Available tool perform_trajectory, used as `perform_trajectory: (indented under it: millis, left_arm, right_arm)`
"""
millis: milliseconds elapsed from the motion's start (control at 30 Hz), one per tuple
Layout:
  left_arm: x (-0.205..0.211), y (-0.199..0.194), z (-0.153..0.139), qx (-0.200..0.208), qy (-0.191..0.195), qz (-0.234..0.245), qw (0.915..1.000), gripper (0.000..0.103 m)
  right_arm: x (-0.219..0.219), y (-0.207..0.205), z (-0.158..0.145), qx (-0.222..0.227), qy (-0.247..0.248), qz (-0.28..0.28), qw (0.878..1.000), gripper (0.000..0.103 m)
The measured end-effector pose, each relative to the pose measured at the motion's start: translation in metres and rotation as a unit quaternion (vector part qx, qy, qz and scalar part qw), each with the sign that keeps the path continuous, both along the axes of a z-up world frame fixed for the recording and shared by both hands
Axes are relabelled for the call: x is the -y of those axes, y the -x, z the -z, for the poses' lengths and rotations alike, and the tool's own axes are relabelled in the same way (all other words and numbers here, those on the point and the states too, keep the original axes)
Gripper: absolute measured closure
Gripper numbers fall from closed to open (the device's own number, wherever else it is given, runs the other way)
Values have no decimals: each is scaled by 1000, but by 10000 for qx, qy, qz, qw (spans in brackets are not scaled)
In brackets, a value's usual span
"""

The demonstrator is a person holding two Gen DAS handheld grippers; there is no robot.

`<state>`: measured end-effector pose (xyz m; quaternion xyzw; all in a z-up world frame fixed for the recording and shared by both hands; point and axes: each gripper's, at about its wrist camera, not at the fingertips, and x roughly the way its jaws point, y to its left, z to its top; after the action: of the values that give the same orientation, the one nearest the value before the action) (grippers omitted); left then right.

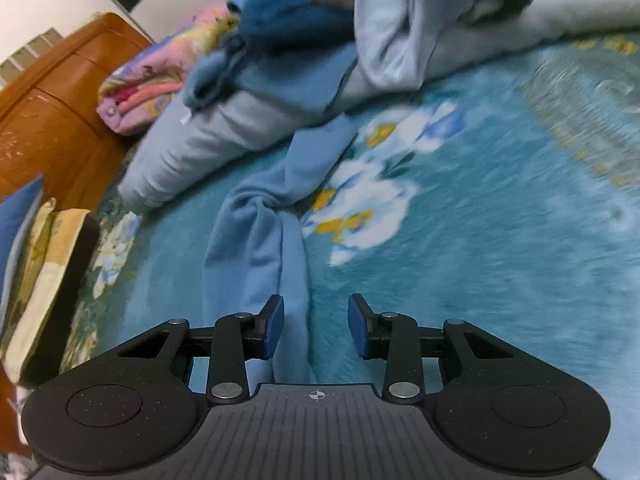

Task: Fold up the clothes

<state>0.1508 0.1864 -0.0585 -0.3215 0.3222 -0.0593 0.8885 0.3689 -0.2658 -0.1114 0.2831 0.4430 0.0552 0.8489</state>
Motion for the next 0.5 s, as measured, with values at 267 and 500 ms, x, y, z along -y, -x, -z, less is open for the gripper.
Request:
perform_trajectory:
  millis: [267, 500]
  left_arm:
    - [11, -34, 24, -225, 215, -74, 9995, 36]
    - [38, -47, 20, -126, -463, 384, 9981, 103]
  right_arm:
    - [-17, -23, 7, 39, -173, 53, 9998, 99]
    - [15, -6, -22, 772, -226, 400, 9960, 101]
